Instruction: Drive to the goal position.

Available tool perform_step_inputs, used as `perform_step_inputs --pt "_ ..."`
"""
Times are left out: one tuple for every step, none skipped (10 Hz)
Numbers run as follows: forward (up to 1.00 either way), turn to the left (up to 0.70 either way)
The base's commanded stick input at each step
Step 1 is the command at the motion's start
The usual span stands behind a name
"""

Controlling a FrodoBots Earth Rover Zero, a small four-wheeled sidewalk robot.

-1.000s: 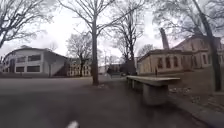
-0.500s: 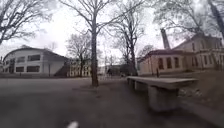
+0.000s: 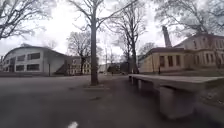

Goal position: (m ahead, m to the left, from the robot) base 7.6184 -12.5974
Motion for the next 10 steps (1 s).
perform_step_inputs --pt "0.70 0.00" --pt "0.70 0.00" --pt "0.70 0.00" --pt "0.70 0.00" --pt "0.70 0.00" --pt "0.70 0.00" --pt "0.70 0.00" --pt "0.70 0.00" --pt "0.70 0.00" --pt "0.70 0.00"
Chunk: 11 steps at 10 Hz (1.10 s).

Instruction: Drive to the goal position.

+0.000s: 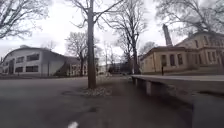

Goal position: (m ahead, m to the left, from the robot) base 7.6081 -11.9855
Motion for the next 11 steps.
perform_step_inputs --pt "0.70 0.00" --pt "0.70 0.00" --pt "0.70 0.00" --pt "0.70 0.00" --pt "0.70 0.00" --pt "0.70 0.00" --pt "0.70 0.00" --pt "0.70 0.00" --pt "0.70 0.00" --pt "0.70 0.00" --pt "0.70 0.00"
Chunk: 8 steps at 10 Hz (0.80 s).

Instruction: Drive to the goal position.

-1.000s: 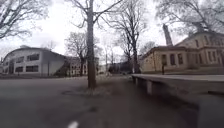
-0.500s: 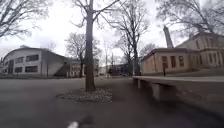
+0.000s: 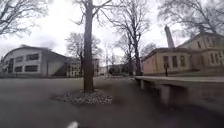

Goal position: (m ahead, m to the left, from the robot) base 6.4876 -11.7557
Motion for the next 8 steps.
perform_step_inputs --pt "0.70 0.00" --pt "0.70 0.00" --pt "0.70 0.00" --pt "0.70 0.00" --pt "0.70 0.00" --pt "0.70 0.00" --pt "0.70 0.00" --pt "0.70 0.00"
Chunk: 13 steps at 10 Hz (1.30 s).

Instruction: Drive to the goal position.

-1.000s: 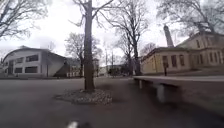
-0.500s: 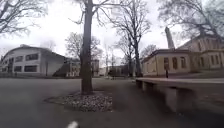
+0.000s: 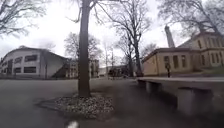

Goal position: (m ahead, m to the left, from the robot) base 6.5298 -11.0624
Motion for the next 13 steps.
perform_step_inputs --pt "0.70 0.00" --pt "0.70 -0.02" --pt "0.70 -0.13" --pt "0.70 -0.35" --pt "0.70 -0.35" --pt "0.70 -0.35" --pt "0.70 -0.19" --pt "0.70 0.00" --pt "0.70 0.00" --pt "0.70 -0.22" --pt "0.70 -0.35" --pt "0.70 -0.35" --pt "0.70 -0.35"
